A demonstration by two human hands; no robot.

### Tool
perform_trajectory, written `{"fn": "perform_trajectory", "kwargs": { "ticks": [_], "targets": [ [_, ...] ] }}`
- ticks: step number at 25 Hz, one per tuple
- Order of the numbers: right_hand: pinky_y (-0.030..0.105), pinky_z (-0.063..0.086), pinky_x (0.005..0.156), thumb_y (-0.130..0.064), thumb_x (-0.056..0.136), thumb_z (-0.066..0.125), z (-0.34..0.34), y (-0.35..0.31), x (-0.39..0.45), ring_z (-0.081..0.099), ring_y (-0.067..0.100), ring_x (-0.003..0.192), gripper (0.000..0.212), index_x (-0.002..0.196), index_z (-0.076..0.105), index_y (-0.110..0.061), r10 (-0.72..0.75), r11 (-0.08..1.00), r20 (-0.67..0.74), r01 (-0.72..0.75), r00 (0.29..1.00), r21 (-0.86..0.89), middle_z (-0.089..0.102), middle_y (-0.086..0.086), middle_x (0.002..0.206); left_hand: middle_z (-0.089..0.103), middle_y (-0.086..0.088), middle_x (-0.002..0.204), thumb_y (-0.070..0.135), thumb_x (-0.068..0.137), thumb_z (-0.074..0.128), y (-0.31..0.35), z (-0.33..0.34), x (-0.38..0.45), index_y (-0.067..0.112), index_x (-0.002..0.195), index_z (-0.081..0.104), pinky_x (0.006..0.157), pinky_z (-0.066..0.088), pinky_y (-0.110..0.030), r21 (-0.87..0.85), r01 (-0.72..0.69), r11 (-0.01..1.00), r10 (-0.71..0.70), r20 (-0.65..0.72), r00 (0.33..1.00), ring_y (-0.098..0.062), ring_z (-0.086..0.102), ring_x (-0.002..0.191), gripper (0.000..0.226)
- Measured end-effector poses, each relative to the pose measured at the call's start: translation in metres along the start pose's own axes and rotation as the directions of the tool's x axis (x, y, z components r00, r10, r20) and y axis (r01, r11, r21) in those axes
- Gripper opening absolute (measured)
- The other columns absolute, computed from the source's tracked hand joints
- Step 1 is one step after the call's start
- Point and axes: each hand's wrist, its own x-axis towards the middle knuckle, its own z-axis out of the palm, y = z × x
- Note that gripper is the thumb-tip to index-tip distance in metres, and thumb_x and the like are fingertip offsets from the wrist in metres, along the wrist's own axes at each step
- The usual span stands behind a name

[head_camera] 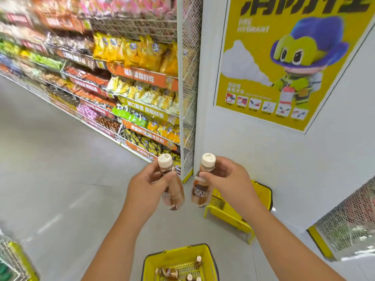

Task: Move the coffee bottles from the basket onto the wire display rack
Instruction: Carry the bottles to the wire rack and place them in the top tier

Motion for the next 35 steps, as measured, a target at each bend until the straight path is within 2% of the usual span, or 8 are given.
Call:
{"fn": "perform_trajectory", "kwargs": {
  "ticks": [5,8,14,21,25,27,32,35],
  "targets": [
    [0.038,0.06,0.093,-0.004,0.08,0.084,-0.012,-0.075,0.006,0.076,0.024,0.098,0.034,0.107,0.078,-0.024,-0.146,0.989,0.058,0.147,0.988,-0.002,0.081,0.0,0.097,0.076,0.018,0.098,0.019,0.092,0.074,0.07,-0.027,-0.002,0.041,0.106,0.072,0.078,0.052,-0.019,0.088,-0.142,0.986,0.141,0.016,0.99,-0.003,0.071,0.094,0.027],
    [0.039,0.06,0.093,-0.008,0.08,0.086,-0.02,-0.1,0.009,0.076,0.019,0.096,0.032,0.101,0.077,-0.03,-0.202,0.979,0.091,0.203,0.975,0.002,0.081,-0.004,0.095,0.075,0.021,0.097,0.021,0.091,0.074,0.099,-0.03,-0.006,0.039,0.106,0.073,0.074,0.051,-0.013,0.107,-0.177,0.978,0.179,-0.013,0.984,0.001,0.071,0.09,0.023],
    [0.033,0.06,0.091,-0.014,0.08,0.086,-0.04,-0.118,0.02,0.076,0.008,0.091,0.027,0.099,0.078,-0.032,-0.24,0.97,0.222,0.244,0.945,0.009,0.081,-0.01,0.093,0.076,0.018,0.099,0.024,0.089,0.076,0.115,-0.015,-0.02,0.046,0.103,0.073,0.082,0.058,-0.03,0.087,-0.152,0.985,0.166,-0.19,0.968,-0.006,0.073,0.088,0.026],
    [0.037,0.06,0.093,-0.014,0.08,0.086,-0.028,-0.13,0.034,0.076,0.012,0.093,0.028,0.103,0.079,-0.029,-0.265,0.96,0.423,0.28,0.867,0.027,0.08,-0.008,0.094,0.073,0.028,0.091,0.023,0.089,0.077,0.124,-0.026,-0.056,0.041,0.106,0.071,0.065,0.05,-0.006,0.115,-0.079,0.99,0.119,-0.405,0.907,0.007,0.069,0.081,0.026],
    [0.031,0.061,0.088,-0.011,0.081,0.085,0.019,-0.148,0.025,0.076,0.016,0.093,0.025,0.101,0.08,-0.026,-0.338,0.938,0.543,0.324,0.769,0.125,0.081,-0.004,0.093,0.077,0.016,0.096,0.028,0.087,0.077,0.128,-0.062,-0.093,0.037,0.111,0.073,0.081,0.058,-0.028,0.147,0.003,0.989,0.078,-0.542,0.837,-0.005,0.073,0.087,0.026],
    [0.024,0.06,0.082,-0.008,0.082,0.084,0.052,-0.159,0.011,0.076,0.015,0.092,0.026,0.1,0.079,-0.025,-0.366,0.928,0.608,0.323,0.704,0.185,0.081,-0.004,0.092,0.077,0.014,0.096,0.027,0.088,0.077,0.129,-0.087,-0.117,0.035,0.112,0.074,0.082,0.059,-0.028,0.179,0.041,0.983,0.077,-0.608,0.79,-0.006,0.073,0.087,0.026],
    [0.03,0.06,0.088,-0.006,0.081,0.084,0.157,-0.187,-0.05,0.077,0.015,0.093,0.029,0.102,0.078,-0.025,-0.41,0.91,0.732,0.301,0.544,0.286,0.081,-0.004,0.093,0.077,0.015,0.098,0.029,0.089,0.077,0.132,-0.167,-0.197,0.037,0.11,0.073,0.072,0.057,-0.02,0.199,0.11,0.974,0.084,-0.767,0.636,-0.005,0.074,0.082,0.023],
    [0.032,0.059,0.089,-0.009,0.083,0.083,0.224,-0.202,-0.099,0.077,0.012,0.092,0.026,0.1,0.079,-0.027,-0.427,0.899,0.787,0.306,0.445,0.314,0.081,-0.007,0.093,0.076,0.017,0.101,0.032,0.088,0.078,0.126,-0.226,-0.245,0.039,0.109,0.074,0.082,0.06,-0.033,0.198,0.149,0.969,0.084,-0.829,0.553,-0.009,0.074,0.087,0.023]
  ]
}}
